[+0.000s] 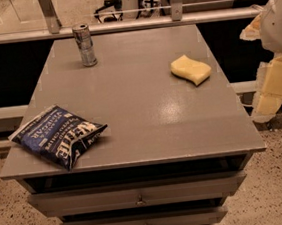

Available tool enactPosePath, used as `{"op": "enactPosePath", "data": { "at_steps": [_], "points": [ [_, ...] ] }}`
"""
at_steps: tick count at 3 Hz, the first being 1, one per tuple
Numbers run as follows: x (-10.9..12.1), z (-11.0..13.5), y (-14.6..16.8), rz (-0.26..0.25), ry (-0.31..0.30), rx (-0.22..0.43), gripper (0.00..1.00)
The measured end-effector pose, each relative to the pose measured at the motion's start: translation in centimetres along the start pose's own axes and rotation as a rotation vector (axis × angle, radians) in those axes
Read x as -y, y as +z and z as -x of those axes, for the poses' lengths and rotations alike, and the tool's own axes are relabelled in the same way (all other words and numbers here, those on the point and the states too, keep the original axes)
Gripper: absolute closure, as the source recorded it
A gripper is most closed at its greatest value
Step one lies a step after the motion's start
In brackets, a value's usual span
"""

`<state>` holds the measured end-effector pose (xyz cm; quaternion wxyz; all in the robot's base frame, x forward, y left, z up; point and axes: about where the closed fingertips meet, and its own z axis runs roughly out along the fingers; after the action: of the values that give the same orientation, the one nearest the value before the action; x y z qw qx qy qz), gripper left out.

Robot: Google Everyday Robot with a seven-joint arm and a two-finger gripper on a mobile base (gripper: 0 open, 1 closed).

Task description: Knock redbull can over

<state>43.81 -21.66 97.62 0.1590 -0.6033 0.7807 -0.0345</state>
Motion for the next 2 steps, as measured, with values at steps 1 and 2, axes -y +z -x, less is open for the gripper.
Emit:
{"op": "enactPosePath", "data": {
  "at_steps": [1,2],
  "points": [
    [0.1,0.1,-0.1,-0.008,0.000,0.009,0.00],
    [1.6,1.7,0.7,-0.020,0.017,0.067,0.00]
  ]
}}
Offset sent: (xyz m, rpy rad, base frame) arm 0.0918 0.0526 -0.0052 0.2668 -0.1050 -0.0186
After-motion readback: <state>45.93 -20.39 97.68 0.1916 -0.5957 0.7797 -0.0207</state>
